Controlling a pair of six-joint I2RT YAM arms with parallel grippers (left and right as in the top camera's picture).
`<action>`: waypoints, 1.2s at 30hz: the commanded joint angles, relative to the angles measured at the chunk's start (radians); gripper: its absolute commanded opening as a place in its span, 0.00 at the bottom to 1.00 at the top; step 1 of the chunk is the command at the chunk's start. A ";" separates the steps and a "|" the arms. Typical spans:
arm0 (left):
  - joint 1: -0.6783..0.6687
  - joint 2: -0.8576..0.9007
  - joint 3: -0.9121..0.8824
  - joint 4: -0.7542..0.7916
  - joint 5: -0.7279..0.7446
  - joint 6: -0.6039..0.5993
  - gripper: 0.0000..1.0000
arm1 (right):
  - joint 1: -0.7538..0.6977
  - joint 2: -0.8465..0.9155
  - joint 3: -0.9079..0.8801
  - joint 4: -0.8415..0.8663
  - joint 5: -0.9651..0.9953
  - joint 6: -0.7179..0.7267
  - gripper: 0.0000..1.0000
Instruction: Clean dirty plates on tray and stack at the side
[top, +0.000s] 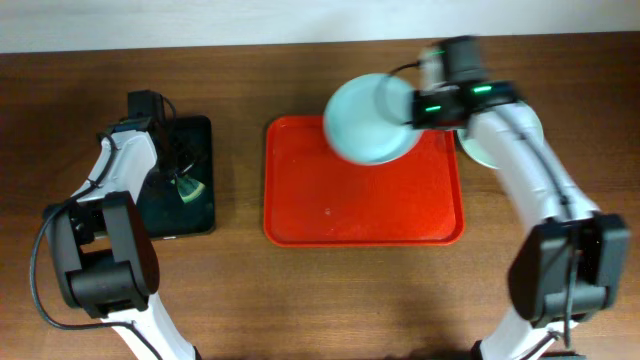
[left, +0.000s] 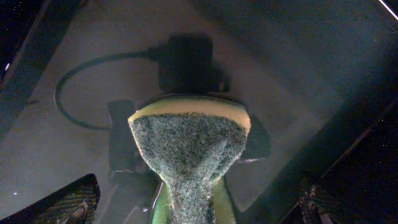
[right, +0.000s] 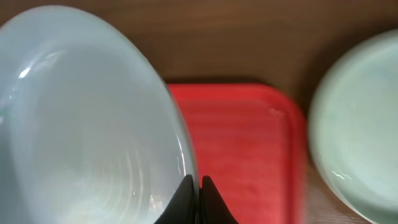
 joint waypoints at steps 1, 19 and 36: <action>0.007 0.016 0.003 0.002 0.007 0.005 0.99 | -0.205 0.018 -0.009 -0.013 -0.191 0.074 0.04; 0.007 0.016 0.003 0.002 0.007 0.005 0.99 | -0.494 0.231 -0.056 0.163 0.071 0.198 0.84; 0.007 0.016 0.003 0.002 0.007 0.005 0.99 | -0.395 -0.410 -0.147 -0.428 0.108 0.183 0.99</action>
